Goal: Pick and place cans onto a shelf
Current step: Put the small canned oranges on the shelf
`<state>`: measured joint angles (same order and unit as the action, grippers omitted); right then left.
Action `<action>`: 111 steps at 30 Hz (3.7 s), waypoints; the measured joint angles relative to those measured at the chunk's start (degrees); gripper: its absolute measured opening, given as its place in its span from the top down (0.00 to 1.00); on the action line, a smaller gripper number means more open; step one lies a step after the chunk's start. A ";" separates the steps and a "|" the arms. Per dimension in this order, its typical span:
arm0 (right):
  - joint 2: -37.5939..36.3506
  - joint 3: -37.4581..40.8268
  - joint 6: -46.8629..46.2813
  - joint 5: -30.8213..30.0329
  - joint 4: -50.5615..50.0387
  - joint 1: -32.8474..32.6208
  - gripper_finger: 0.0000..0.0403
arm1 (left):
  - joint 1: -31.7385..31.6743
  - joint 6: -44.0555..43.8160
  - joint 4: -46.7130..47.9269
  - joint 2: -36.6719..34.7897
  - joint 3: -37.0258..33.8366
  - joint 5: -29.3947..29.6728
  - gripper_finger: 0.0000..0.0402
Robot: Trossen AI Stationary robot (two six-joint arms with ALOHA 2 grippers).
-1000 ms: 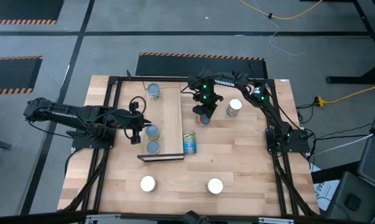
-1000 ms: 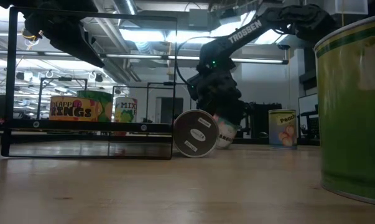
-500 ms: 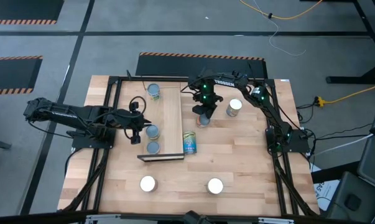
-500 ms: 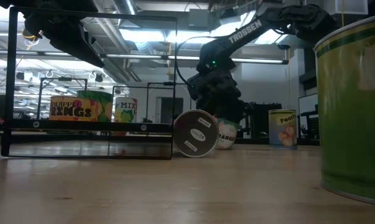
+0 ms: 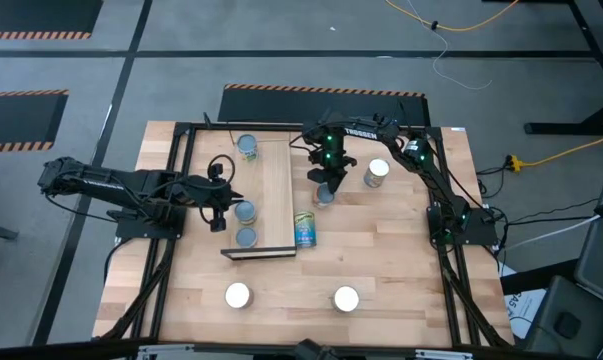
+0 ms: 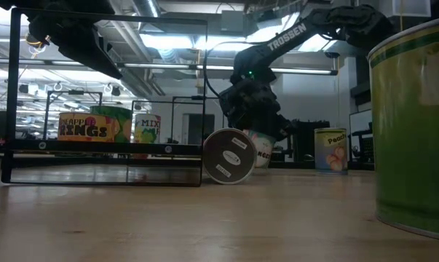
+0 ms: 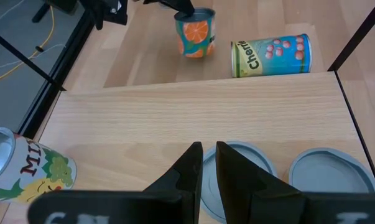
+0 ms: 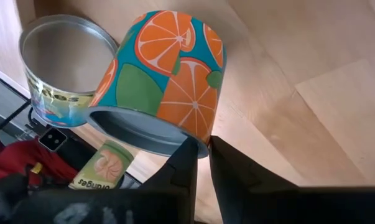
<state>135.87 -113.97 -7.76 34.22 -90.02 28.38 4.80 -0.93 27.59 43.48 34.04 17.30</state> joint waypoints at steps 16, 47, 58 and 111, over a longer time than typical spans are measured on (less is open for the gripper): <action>0.00 0.00 0.71 -2.11 0.46 -0.17 0.88 | -0.02 0.02 0.02 0.01 -0.01 0.00 0.90; 0.00 -0.02 0.58 -3.13 0.55 -0.15 0.70 | -0.01 0.00 0.02 0.01 -0.02 0.02 0.90; -0.39 -0.02 4.93 -3.21 0.14 -0.13 0.70 | 0.00 0.00 0.00 0.00 0.00 -0.02 0.90; -48.92 58.18 17.28 -21.13 74.85 -15.08 0.70 | 0.00 0.02 -13.24 10.32 0.00 -0.23 0.90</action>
<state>86.96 -55.79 9.52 13.09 -15.16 13.30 4.80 -0.91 14.36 53.81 34.04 17.07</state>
